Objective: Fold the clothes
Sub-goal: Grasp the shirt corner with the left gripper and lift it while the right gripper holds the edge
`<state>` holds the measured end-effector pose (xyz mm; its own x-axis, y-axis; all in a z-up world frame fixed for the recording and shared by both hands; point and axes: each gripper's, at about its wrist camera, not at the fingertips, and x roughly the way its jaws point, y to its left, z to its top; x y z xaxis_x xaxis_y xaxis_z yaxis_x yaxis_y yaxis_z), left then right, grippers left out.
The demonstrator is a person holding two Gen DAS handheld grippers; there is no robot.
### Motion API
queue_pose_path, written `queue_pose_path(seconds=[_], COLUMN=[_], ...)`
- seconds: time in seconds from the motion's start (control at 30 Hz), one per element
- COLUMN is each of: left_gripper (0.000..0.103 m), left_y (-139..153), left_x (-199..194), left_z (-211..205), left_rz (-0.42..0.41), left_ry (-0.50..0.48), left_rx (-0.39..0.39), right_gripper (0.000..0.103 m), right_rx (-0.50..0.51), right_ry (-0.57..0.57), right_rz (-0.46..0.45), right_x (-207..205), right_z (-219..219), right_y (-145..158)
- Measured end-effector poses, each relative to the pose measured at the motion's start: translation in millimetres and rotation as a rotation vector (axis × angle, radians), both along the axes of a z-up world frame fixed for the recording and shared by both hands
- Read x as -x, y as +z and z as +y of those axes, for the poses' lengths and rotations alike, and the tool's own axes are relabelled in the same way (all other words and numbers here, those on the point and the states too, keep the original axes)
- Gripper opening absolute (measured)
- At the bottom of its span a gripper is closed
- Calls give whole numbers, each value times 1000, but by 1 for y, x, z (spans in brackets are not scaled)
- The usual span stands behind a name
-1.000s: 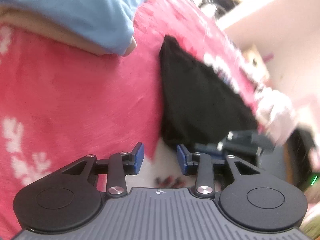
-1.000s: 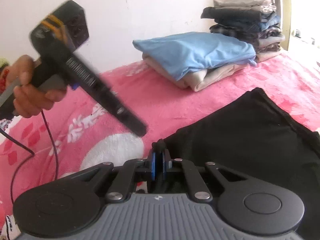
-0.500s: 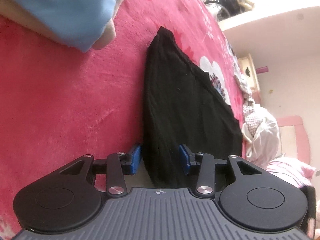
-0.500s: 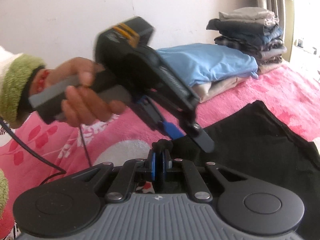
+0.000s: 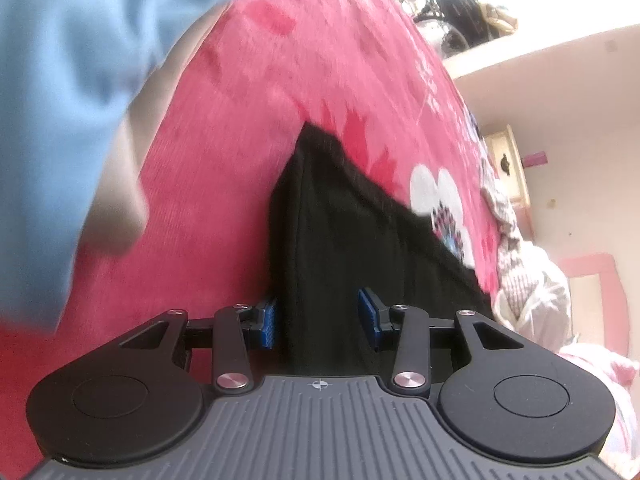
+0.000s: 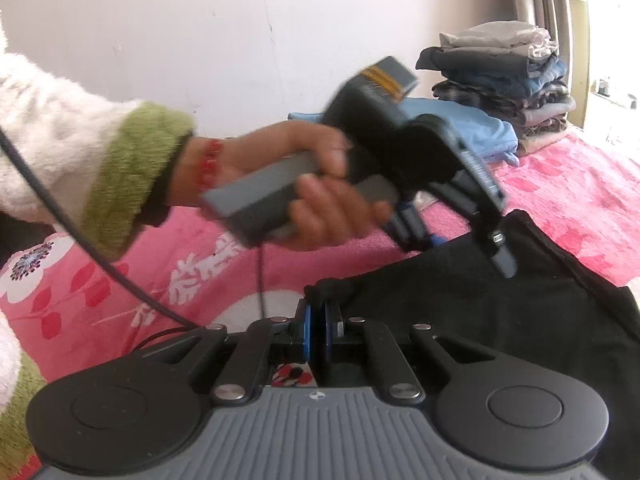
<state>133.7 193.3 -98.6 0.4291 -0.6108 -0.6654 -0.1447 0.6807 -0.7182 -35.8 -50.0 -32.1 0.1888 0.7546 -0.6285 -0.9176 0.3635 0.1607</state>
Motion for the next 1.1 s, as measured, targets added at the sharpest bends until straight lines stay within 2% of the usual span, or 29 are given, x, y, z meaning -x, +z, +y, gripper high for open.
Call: queue_pose_path(seconds=[0.17,0.23,0.3,0.4,0.5,0.6,0.77,0.9,1.1], left_gripper=[36,28,15,8,6,6,6,6,6], left_y=[-4,-2,-1,1,10,28,66,94,119], left_x=[-20,-23,-24,-27,-29,-32,-39,-45,-52], left_z=[1,-2,-4,-9,-19,-35,-76,-127,-227], left_rz=[-5,-31,-38,-43,-57,-80,-140,-179,-235], left_ry=[49,50,68,93,90,53,-42,-126,-289], left_rx=[25,-9,-27,-43,-80,-122,-193,-251,-359], right_gripper=[7,7,7,7,7,7,7,7,7], right_rx=[-11,-16,-21,-21,-31,-49,-79,-119,-221], right_ry=[-3,-4,-5,-28,-76,-137,-258,-378,-653], right_rz=[27,38,49,75,82,78,121,119,141], right_x=[-3,-4,-6,-8,-9,-7,2,13,21], right_z=[-1,-1,-2,-7,-21,-40,-79,-120,-196], right_y=[0,0,-1,2,10,17,22,31,39])
